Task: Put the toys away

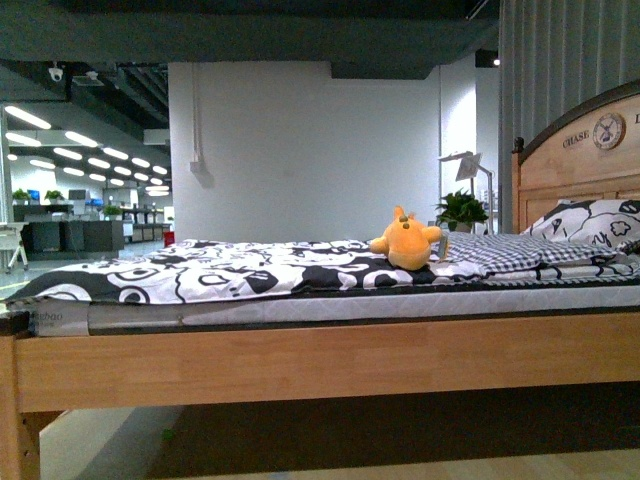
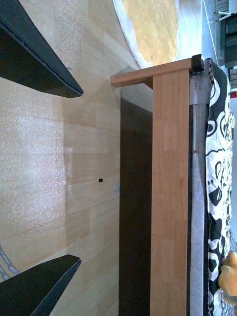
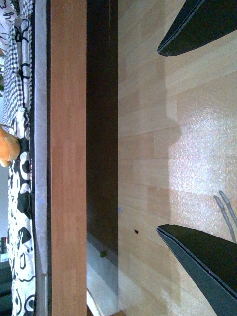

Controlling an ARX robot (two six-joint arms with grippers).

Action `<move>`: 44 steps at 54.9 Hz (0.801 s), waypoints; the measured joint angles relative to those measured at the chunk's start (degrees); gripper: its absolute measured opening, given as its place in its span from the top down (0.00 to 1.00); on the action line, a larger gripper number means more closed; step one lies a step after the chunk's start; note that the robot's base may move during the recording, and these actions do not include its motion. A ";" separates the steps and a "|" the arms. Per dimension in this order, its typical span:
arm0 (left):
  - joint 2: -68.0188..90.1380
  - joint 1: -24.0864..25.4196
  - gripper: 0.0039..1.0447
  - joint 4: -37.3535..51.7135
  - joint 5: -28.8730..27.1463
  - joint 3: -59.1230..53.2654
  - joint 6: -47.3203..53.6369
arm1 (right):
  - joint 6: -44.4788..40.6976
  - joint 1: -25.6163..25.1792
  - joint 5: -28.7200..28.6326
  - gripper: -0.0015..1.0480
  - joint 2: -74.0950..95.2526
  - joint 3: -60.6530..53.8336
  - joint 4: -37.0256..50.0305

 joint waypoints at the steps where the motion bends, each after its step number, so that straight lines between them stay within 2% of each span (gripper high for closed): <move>1: 0.00 0.00 0.05 0.00 0.00 0.00 0.00 | 0.00 0.00 0.00 0.00 0.00 0.00 0.00; 44: 0.00 0.00 0.05 0.00 -0.02 0.00 0.00 | 0.00 0.00 0.00 0.00 0.00 0.00 0.00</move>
